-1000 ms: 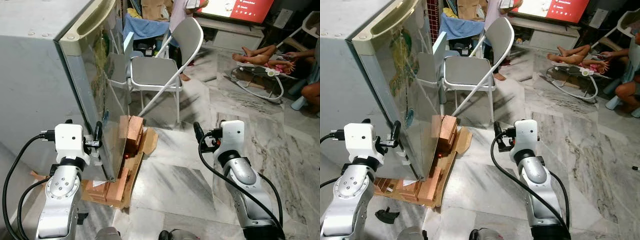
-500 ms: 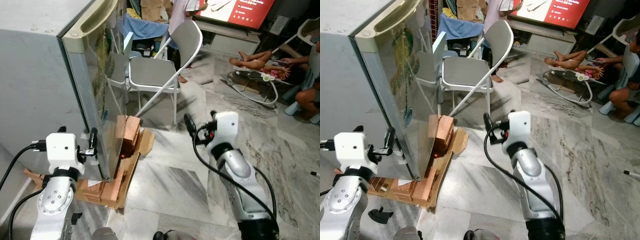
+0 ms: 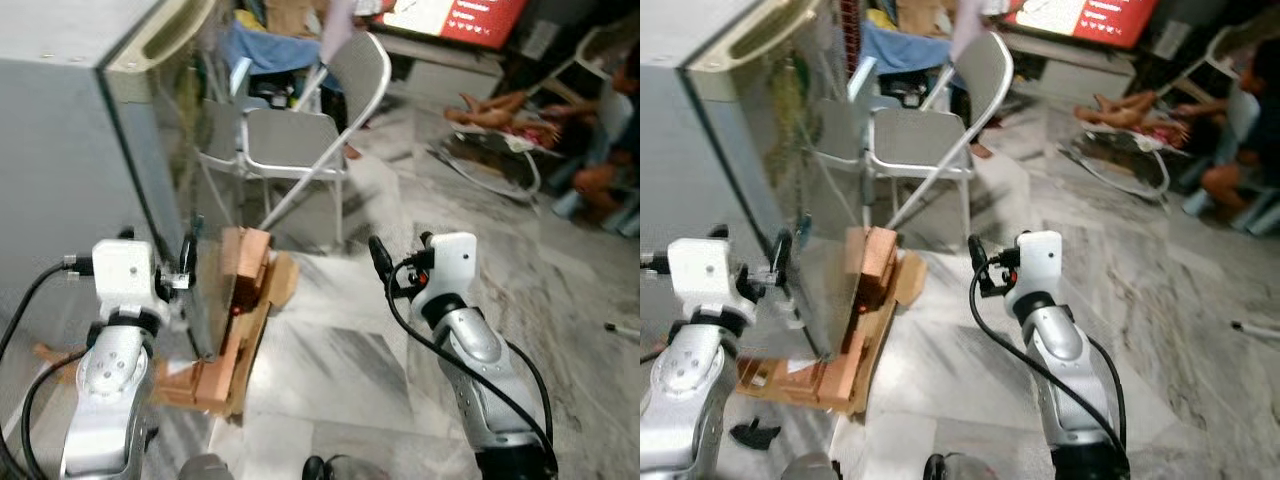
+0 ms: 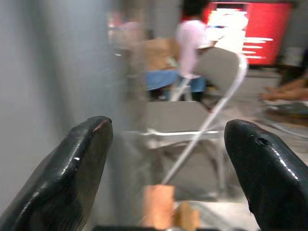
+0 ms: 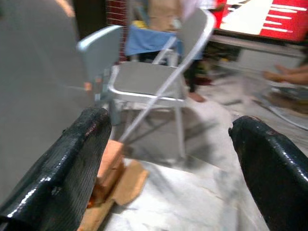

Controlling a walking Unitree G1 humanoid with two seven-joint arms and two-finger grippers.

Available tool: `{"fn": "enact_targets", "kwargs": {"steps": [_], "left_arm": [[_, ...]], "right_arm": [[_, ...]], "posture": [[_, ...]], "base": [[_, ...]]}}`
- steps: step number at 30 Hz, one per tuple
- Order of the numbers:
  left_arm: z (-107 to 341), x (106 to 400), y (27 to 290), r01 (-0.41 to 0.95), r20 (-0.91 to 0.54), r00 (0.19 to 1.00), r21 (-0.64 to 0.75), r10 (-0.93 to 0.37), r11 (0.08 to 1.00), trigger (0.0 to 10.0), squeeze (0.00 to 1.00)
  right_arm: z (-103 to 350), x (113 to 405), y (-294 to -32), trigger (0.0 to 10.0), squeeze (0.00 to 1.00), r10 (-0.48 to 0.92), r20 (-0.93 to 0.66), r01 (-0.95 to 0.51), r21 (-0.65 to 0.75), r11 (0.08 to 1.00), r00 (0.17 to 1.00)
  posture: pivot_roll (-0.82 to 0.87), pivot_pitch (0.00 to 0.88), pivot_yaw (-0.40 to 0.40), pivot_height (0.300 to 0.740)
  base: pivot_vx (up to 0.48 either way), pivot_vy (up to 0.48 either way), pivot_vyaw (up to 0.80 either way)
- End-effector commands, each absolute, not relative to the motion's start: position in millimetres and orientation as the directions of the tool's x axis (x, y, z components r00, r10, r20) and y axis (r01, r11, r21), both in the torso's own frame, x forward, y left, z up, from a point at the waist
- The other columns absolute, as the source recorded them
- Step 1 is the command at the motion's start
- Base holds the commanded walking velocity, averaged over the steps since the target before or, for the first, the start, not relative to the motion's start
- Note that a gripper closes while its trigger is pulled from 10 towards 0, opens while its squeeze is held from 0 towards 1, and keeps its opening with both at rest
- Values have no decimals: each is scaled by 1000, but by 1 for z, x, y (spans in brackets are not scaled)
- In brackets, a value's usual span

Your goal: Restocking fridge

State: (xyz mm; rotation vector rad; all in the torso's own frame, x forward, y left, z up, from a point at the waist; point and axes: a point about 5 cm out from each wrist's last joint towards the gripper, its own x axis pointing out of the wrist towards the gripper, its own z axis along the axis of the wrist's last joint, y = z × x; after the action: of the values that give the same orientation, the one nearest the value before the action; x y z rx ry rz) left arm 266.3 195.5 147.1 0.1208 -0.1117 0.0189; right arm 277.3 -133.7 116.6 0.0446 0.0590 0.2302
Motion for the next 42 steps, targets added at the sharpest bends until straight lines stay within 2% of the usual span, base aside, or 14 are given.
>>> {"fn": "enact_targets", "kwargs": {"steps": [1,6,8,12,17,20,23,25,28,29,37,42], "left_arm": [[147,276,197,-8,107,994,112,-4,994,10000,0],[153,289,201,-16,122,993,138,-1,990,10000,0],[156,294,209,-66,136,990,167,43,984,10000,0],[157,292,210,-58,130,991,132,41,990,10000,0],[150,279,201,23,95,995,95,-33,995,10000,0],[142,257,190,126,47,990,91,-131,988,10000,0],[135,240,188,160,12,987,103,-162,982,10000,0],[127,228,201,90,-18,996,110,-89,990,10000,0],[126,227,209,45,-23,999,122,-42,992,10000,0],[129,232,216,-6,-9,1000,127,7,992,10000,0],[150,262,232,-113,66,993,195,102,974,10000,0],[154,275,236,-126,76,991,185,114,975,10000,0]], "right_arm": [[126,280,-133,10000,0,228,-20,-227,41,973,973],[133,281,-129,10000,0,232,4,-232,25,972,973],[136,280,-128,10000,0,228,12,-228,21,973,974],[133,276,-130,10000,0,221,2,-221,20,975,975],[127,271,-131,10000,0,223,-19,-222,23,975,975],[124,268,-129,10000,0,245,-39,-244,33,969,969],[122,266,-129,10000,0,270,-54,-268,45,962,961],[119,266,-127,10000,0,293,-72,-290,56,955,953],[118,267,-127,10000,0,296,-78,-292,55,955,952],[117,268,-125,10000,0,300,-83,-296,53,954,950],[120,270,-126,10000,0,300,-82,-297,46,954,950],[120,269,-132,10000,0,280,-85,-277,39,960,956]], "posture": [[89,79,-116,740],[72,102,-95,740],[69,114,-90,740],[70,119,-91,740],[79,125,-99,740],[84,128,-104,740],[91,130,-108,740],[104,135,-115,740],[112,136,-122,740],[114,137,-126,740],[95,129,-127,740],[84,124,-121,740]], "base": [[0,0,-800],[0,0,-480],[0,0,0],[0,0,0],[0,0,0],[0,0,0],[0,0,0],[0,0,0],[0,0,0],[0,0,0],[0,0,0],[0,0,0]]}}
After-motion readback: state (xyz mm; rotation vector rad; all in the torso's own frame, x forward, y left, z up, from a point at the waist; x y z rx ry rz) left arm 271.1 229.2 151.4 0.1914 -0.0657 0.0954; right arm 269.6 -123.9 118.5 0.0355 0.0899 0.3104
